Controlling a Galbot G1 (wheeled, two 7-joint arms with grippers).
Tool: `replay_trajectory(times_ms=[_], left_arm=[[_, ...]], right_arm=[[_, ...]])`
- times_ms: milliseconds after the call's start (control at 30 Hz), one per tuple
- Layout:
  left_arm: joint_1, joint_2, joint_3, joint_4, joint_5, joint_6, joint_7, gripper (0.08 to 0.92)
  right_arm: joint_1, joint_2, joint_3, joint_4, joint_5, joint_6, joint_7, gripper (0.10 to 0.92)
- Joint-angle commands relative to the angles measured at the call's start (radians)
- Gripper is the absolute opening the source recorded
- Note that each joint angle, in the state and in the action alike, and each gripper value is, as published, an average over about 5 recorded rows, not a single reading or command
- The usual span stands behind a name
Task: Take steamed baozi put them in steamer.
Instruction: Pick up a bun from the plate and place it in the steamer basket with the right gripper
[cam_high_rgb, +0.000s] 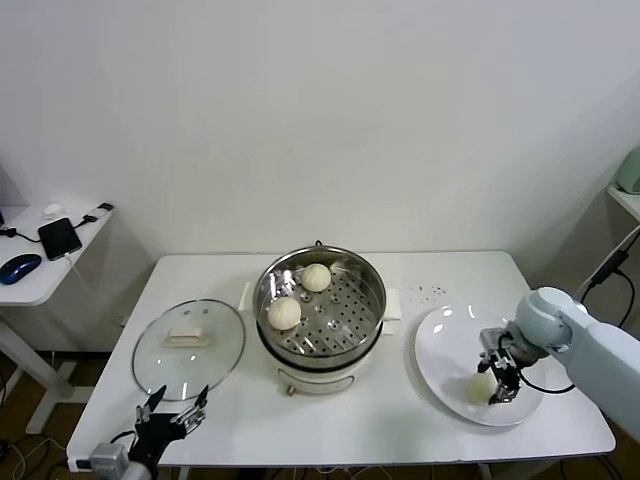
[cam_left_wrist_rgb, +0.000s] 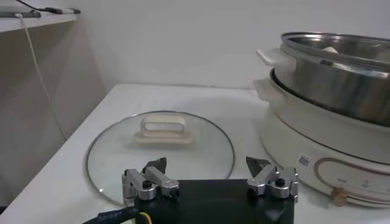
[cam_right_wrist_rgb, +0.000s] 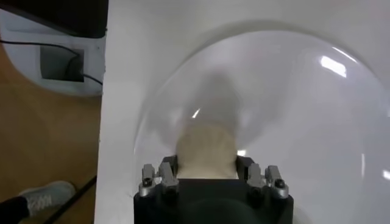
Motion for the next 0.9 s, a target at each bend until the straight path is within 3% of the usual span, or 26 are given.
replay_trajectory(times_ms=[33,333,667,733,900], left_arm=[[-0.008,-0.004,0.01,-0.004,0.002,0.001,0.0,0.823],[-0.029,-0.017,0.006,-0.007,0.035,-0.004,-0.007,0.823],[-0.049,-0.03,-0.021,-0.008,0.09,-0.019,-0.036,0.823],[-0.05,-0.035,-0.025,-0.011,0.093,-0.021,-0.042,0.823],[-0.048,-0.041,-0.026,-0.013,0.106,-0.029,-0.051,0.823]], right_arm=[[0.13,-0.042,-0.044,0.019,0.061,-0.012,-0.009,0.609],[0.685,-0.027,-0.43,0.017,0.275,-0.055,-0.043,0.553],[1.153,0.313,-0.741,-0.198,0.572,-0.032,-0.076,0.554],[1.193,0.388,-0.775,-0.265,0.654,0.049,-0.092,0.558],[1.215,0.568,-0.858,-0.418,0.843,0.492,-0.133,0.56]])
